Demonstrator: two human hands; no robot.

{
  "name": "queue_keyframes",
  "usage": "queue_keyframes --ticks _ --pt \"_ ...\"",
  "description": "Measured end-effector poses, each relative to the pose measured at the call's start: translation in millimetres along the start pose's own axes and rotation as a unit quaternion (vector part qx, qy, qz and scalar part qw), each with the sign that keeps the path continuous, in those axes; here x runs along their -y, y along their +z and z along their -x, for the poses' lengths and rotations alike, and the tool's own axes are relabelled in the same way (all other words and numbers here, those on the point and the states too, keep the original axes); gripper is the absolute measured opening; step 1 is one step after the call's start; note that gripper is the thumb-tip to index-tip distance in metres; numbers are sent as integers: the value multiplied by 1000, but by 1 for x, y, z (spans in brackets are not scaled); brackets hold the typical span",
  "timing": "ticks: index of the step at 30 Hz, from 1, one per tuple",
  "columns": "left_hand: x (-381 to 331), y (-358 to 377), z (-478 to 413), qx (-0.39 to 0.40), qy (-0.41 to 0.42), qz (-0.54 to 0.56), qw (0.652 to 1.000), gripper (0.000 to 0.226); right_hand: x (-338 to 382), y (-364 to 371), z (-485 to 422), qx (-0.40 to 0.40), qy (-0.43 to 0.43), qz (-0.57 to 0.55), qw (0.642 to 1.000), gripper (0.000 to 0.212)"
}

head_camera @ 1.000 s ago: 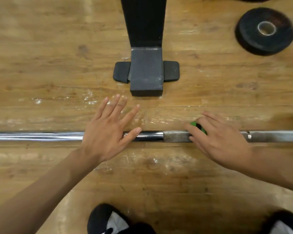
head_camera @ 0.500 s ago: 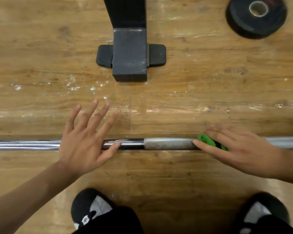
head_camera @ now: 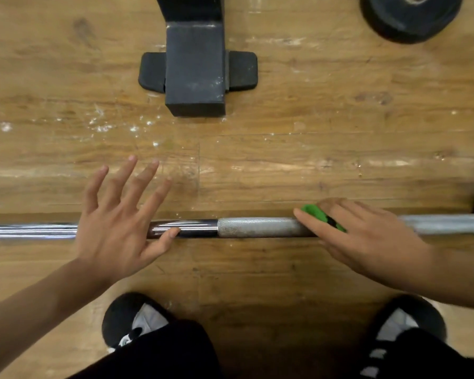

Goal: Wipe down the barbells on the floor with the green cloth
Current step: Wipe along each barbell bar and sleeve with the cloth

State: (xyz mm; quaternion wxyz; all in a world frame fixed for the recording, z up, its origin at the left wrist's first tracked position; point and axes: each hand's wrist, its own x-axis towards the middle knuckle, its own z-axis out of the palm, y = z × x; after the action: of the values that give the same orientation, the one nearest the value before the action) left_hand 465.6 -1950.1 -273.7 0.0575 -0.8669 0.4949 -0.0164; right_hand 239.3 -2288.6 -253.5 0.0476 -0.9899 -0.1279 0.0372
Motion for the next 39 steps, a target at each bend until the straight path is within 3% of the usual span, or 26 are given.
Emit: queue_keyframes --ticks 4,9,12,15,18,22,27,33,39 --pt "1 -3 -7 24 -5 -2 1000 78 31 6 -39 -22 62 -28 997 46" --pt "8 -4 -19 37 0 0 999 79 98 18 -132 -54 65 -82 993 58" --pt "10 -1 -25 24 -8 13 1000 80 64 9 -103 -61 18 -71 995 59" --pt "12 -1 -31 1 -8 29 1000 78 -8 2 -28 -51 44 -40 997 44" --pt "14 -3 -37 -13 -5 28 1000 76 -58 -10 18 -7 55 -25 998 44" --pt "16 -4 -47 0 -17 26 1000 76 -14 3 -39 -60 88 -34 994 39" --pt "23 -2 -56 15 -16 18 1000 80 77 24 -162 -131 54 -73 987 39" --pt "33 -21 -57 93 -21 70 993 76 53 32 -160 -161 -35 -25 986 46" --pt "42 -72 -20 114 -80 63 988 70 44 23 -168 -140 -35 -57 988 40"
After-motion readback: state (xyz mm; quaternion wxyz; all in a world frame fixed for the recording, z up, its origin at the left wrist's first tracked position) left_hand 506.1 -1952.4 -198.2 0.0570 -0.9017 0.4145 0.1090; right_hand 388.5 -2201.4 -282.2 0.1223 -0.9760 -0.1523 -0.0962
